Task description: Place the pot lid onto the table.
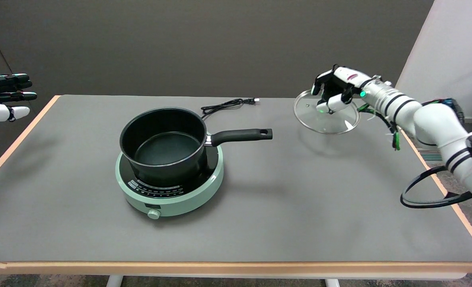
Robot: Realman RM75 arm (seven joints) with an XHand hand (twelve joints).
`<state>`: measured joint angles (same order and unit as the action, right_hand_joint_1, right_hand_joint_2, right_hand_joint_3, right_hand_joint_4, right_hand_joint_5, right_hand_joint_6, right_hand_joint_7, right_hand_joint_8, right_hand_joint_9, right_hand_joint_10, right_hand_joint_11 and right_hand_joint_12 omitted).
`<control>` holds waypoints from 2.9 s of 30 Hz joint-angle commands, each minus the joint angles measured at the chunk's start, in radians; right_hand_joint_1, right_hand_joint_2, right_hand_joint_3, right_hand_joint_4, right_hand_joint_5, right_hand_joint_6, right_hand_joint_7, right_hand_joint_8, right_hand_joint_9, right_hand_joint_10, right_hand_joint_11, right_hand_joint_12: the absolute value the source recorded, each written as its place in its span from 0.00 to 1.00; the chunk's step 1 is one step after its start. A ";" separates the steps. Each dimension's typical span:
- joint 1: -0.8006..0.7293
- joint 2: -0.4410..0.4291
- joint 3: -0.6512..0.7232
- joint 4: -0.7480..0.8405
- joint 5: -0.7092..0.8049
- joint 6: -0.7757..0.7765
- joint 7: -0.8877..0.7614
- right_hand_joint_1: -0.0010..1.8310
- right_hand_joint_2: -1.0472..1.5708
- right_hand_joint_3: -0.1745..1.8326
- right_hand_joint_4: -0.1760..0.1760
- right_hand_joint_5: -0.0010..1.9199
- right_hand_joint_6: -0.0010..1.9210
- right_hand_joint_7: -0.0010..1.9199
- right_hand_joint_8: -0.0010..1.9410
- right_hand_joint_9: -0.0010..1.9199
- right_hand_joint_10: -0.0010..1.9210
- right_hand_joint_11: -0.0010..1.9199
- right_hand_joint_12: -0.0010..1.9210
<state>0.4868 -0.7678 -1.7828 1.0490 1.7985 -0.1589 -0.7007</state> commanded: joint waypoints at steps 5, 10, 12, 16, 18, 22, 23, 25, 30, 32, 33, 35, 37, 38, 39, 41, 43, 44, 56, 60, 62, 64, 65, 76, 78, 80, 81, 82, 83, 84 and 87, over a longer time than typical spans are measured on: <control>0.129 -0.131 -0.174 -0.202 -0.084 0.061 0.000 0.74 0.76 0.29 1.00 0.37 0.49 0.48 0.61 0.45 0.71 0.38 0.95; 0.134 -0.141 -0.174 -0.212 -0.084 0.061 0.000 0.74 0.76 0.29 1.00 0.37 0.49 0.48 0.61 0.45 0.71 0.38 0.94; 0.137 -0.149 -0.174 -0.221 -0.084 0.061 0.000 0.74 0.76 0.29 1.00 0.37 0.49 0.48 0.61 0.45 0.71 0.38 0.94; 0.140 -0.157 -0.176 -0.226 -0.084 0.061 0.000 0.74 0.76 0.29 1.00 0.37 0.49 0.48 0.61 0.45 0.71 0.38 0.93; 0.143 -0.160 -0.176 -0.226 -0.084 0.061 0.000 0.74 0.76 0.29 1.00 0.37 0.50 0.48 0.61 0.45 0.71 0.38 0.93; 0.141 -0.163 -0.176 -0.223 -0.084 0.061 0.000 0.74 0.76 0.28 1.00 0.37 0.49 0.48 0.61 0.44 0.70 0.37 0.94; 0.140 -0.163 -0.176 -0.221 -0.084 0.059 0.000 0.74 0.77 0.27 1.00 0.37 0.48 0.47 0.61 0.44 0.68 0.36 0.96; 0.139 -0.163 -0.176 -0.217 -0.084 0.057 0.000 0.74 0.77 0.26 1.00 0.38 0.43 0.48 0.60 0.46 0.58 0.33 0.97; 0.139 -0.163 -0.176 -0.215 -0.084 0.051 -0.001 0.56 0.67 0.54 1.00 0.37 0.32 0.46 0.27 0.46 0.44 0.30 0.85; 0.139 -0.163 -0.176 -0.211 -0.084 0.051 -0.001 0.56 0.66 0.53 1.00 0.37 0.29 0.46 0.24 0.45 0.41 0.30 0.80; 0.139 -0.163 -0.176 -0.207 -0.084 0.051 -0.001 0.56 0.66 0.53 1.00 0.36 0.29 0.45 0.23 0.44 0.40 0.30 0.76; 0.137 -0.163 -0.176 -0.203 -0.084 0.051 -0.001 0.54 0.65 0.55 1.00 0.35 0.29 0.44 0.23 0.44 0.39 0.31 0.69; 0.137 -0.163 -0.176 -0.198 -0.084 0.050 -0.003 0.52 0.65 0.56 1.00 0.35 0.28 0.44 0.22 0.43 0.38 0.31 0.63; 0.137 -0.163 -0.176 -0.196 -0.084 0.050 -0.003 0.52 0.65 0.56 1.00 0.35 0.28 0.43 0.21 0.42 0.37 0.31 0.60; 0.137 -0.162 -0.176 -0.191 -0.084 0.050 -0.003 0.51 0.65 0.56 1.00 0.35 0.27 0.43 0.20 0.42 0.36 0.30 0.57; 0.136 -0.159 -0.171 -0.183 -0.087 0.050 -0.003 0.53 0.64 0.55 1.00 0.34 0.25 0.41 0.16 0.40 0.32 0.26 0.50; 0.136 -0.155 -0.163 -0.165 -0.102 0.050 -0.003 0.54 0.63 0.55 1.00 0.34 0.22 0.36 0.13 0.35 0.22 0.21 0.35; 0.136 -0.152 -0.160 -0.158 -0.106 0.050 -0.003 0.53 0.61 0.57 1.00 0.32 0.19 0.31 0.11 0.30 0.17 0.16 0.26; -0.038 -0.077 0.114 0.198 -0.106 0.050 0.006 0.42 0.54 0.55 0.84 0.16 0.11 0.08 0.08 0.04 0.07 0.02 0.25; -0.201 -0.058 0.281 0.340 0.012 0.061 0.034 0.37 0.56 0.53 0.77 0.16 0.09 0.08 0.07 0.04 0.09 0.03 0.25; -0.248 -0.063 0.368 0.358 0.114 0.044 0.039 0.32 0.58 0.52 0.74 0.16 0.08 0.10 0.08 0.08 0.10 0.06 0.25; -0.287 -0.065 0.427 0.400 0.213 -0.003 0.035 0.31 0.59 0.52 0.73 0.16 0.09 0.11 0.08 0.10 0.10 0.07 0.25; -0.303 -0.071 0.469 0.412 0.260 -0.047 0.035 0.30 0.60 0.52 0.73 0.16 0.09 0.12 0.08 0.12 0.10 0.07 0.25; -0.320 -0.153 0.536 0.584 0.344 -0.200 0.009 0.27 0.61 0.51 0.72 0.19 0.09 0.17 0.09 0.16 0.11 0.08 0.26; -0.316 -0.163 0.529 0.615 0.337 -0.200 -0.005 0.27 0.61 0.51 0.73 0.20 0.09 0.18 0.09 0.16 0.11 0.08 0.26; -0.309 -0.177 0.505 0.660 0.329 -0.186 -0.028 0.27 0.61 0.51 0.74 0.20 0.09 0.19 0.09 0.17 0.11 0.09 0.26; -0.306 -0.180 0.495 0.671 0.323 -0.179 -0.035 0.27 0.61 0.51 0.74 0.20 0.10 0.20 0.09 0.18 0.11 0.09 0.26; -0.295 -0.181 0.470 0.693 0.300 -0.165 -0.043 0.27 0.61 0.51 0.75 0.21 0.10 0.20 0.09 0.18 0.11 0.10 0.26; -0.281 -0.182 0.440 0.711 0.274 -0.148 -0.046 0.27 0.61 0.51 0.76 0.21 0.10 0.21 0.09 0.19 0.11 0.10 0.27; -0.272 -0.182 0.421 0.717 0.260 -0.141 -0.046 0.27 0.61 0.51 0.76 0.21 0.10 0.21 0.09 0.19 0.11 0.11 0.27; -0.204 -0.182 0.311 0.718 0.211 -0.117 -0.046 0.29 0.61 0.53 0.79 0.23 0.10 0.23 0.08 0.20 0.12 0.12 0.28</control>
<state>0.2466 -0.9018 -1.3755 1.5203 2.0366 -0.2807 -0.6988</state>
